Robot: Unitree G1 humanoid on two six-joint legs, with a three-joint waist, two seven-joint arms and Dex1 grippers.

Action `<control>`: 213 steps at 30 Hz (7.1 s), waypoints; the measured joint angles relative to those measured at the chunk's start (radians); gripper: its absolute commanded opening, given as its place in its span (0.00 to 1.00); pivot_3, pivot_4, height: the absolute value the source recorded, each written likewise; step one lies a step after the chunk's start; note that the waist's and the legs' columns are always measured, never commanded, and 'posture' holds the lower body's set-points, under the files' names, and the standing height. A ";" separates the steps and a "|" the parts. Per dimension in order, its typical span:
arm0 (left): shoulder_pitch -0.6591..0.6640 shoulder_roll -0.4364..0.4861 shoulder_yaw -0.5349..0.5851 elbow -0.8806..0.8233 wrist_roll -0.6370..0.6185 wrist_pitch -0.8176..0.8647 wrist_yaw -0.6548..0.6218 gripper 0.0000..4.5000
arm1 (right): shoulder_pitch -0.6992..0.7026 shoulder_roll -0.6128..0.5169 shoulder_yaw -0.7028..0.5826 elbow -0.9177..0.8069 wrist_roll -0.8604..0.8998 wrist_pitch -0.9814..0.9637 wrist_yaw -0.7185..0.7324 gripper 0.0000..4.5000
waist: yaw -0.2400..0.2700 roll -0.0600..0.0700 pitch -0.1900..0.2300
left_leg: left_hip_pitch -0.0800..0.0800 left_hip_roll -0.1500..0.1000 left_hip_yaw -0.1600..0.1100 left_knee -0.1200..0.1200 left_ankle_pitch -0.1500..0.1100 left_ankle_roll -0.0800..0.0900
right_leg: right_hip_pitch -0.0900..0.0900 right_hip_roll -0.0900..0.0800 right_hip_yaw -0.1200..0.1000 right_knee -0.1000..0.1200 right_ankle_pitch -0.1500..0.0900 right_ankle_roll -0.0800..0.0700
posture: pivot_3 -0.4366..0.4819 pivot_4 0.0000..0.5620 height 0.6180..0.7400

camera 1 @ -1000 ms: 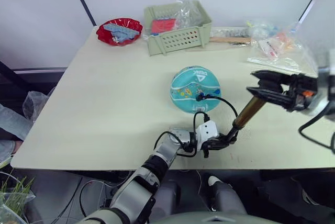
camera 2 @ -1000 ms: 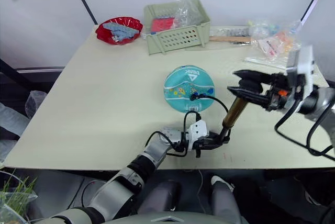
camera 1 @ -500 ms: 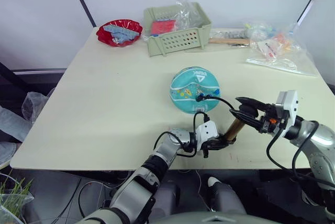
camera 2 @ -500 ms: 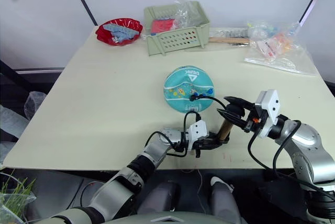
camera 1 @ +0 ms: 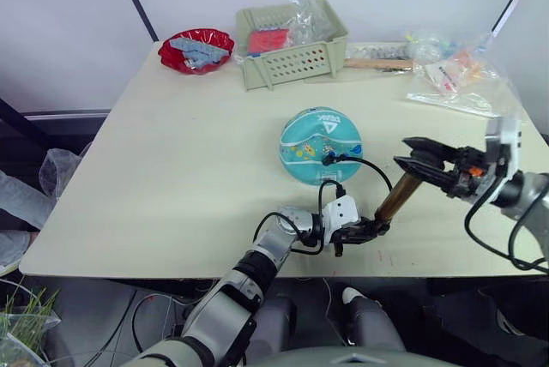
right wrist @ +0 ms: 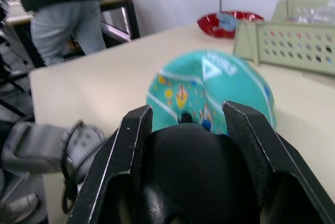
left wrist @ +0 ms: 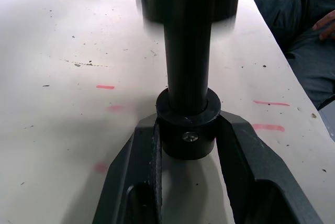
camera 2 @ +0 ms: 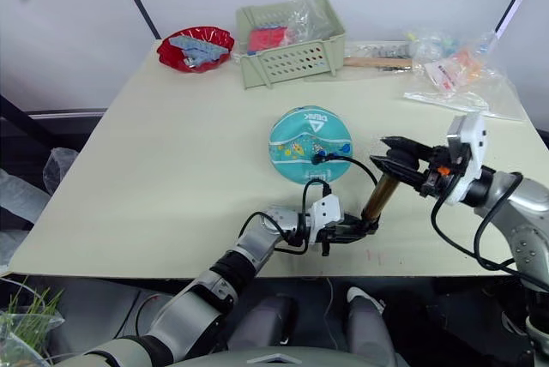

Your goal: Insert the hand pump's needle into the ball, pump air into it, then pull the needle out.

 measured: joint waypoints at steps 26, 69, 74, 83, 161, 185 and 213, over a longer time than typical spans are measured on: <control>-0.001 0.007 -0.001 0.042 0.005 -0.028 0.019 0.23 | 0.066 -0.021 0.110 -0.051 -0.133 -0.160 0.038 0.37 | -0.002 -0.010 -0.007 | 0.008 0.002 -0.001 0.000 0.000 0.000 | 0.009 0.001 -0.001 0.000 -0.003 0.005 | 0.48 0.27 1.00; 0.002 0.000 -0.001 0.040 0.003 -0.052 0.031 0.23 | -0.019 -0.175 -0.004 -0.058 0.002 -0.006 0.069 0.37 | 0.000 -0.004 -0.001 | 0.002 0.001 -0.001 0.000 0.000 0.000 | 0.004 0.000 -0.001 -0.002 -0.002 0.004 | 0.48 0.27 1.00; 0.009 0.000 -0.001 0.041 0.003 -0.050 0.038 0.23 | 0.060 -0.087 0.115 -0.038 -0.159 -0.162 0.062 0.37 | 0.000 -0.007 -0.004 | 0.006 0.001 -0.002 0.000 0.000 0.000 | 0.007 0.001 -0.002 -0.002 -0.003 0.005 | 0.48 0.27 1.00; 0.014 0.000 -0.002 0.041 0.006 -0.047 0.051 0.23 | 0.133 0.036 0.228 0.037 -0.331 -0.345 0.026 0.37 | 0.000 -0.007 -0.007 | 0.008 0.001 -0.002 0.000 0.000 0.000 | 0.009 0.000 -0.002 -0.002 -0.003 0.005 | 0.48 0.27 1.00; -0.011 -0.008 -0.010 0.063 0.004 -0.073 0.031 0.23 | -0.135 -0.273 -0.122 -0.003 0.132 0.137 0.132 0.37 | 0.001 -0.001 0.000 | -0.005 0.000 -0.003 0.001 0.000 0.000 | -0.002 -0.001 -0.004 -0.003 0.000 0.000 | 0.48 0.27 1.00; 0.001 -0.005 -0.009 0.063 0.008 -0.057 0.052 0.23 | 0.061 -0.033 0.234 0.080 -0.309 -0.281 0.093 0.37 | -0.001 -0.009 -0.008 | 0.007 0.001 -0.003 0.000 0.000 0.000 | 0.009 0.001 -0.003 -0.003 -0.002 0.004 | 0.48 0.27 1.00; -0.010 -0.003 -0.008 0.064 0.005 -0.074 0.037 0.23 | -0.113 -0.262 -0.070 0.003 0.070 0.086 0.151 0.37 | 0.000 -0.003 -0.002 | -0.004 0.001 -0.003 0.001 0.000 0.000 | -0.001 0.000 -0.004 -0.003 0.000 0.000 | 0.48 0.27 1.00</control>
